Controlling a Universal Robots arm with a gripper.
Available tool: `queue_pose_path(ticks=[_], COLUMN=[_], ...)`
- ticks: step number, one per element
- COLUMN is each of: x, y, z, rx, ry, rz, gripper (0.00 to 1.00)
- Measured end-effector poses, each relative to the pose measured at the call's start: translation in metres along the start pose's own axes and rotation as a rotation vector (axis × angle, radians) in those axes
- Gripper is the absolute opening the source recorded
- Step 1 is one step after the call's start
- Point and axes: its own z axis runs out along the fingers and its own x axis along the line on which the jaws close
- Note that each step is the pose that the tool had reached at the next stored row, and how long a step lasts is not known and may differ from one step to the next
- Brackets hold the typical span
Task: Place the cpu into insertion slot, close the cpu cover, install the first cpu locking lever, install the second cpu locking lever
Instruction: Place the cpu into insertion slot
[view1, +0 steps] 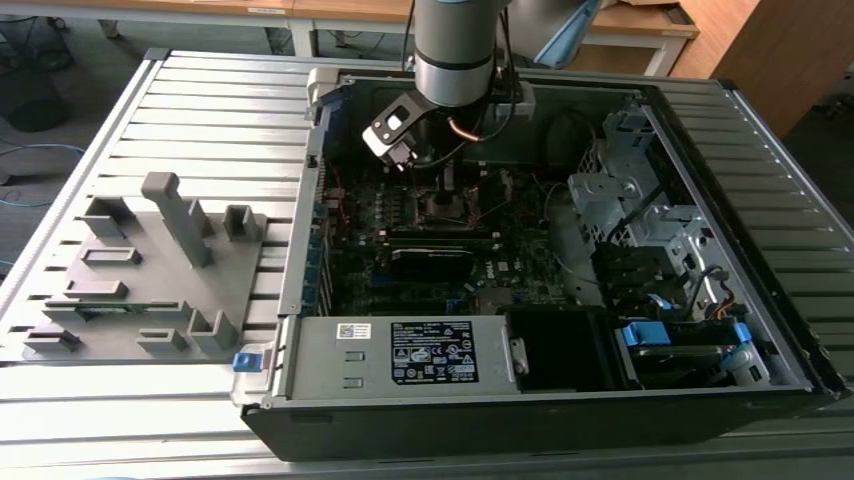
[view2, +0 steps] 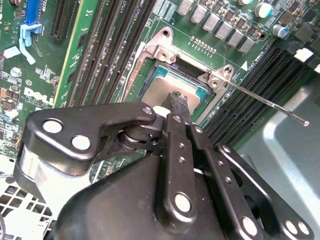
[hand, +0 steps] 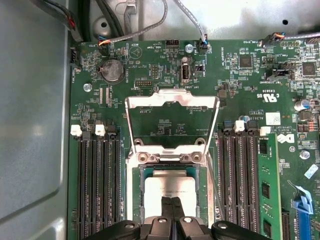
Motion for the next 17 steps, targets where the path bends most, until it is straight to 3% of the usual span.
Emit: queue_pose_path(ticks=[17], x=[-0.0001], y=[0.0007], z=[0.0078], rx=[0.0001], ry=[-0.0009], rz=[0.0], gripper=[0.11])
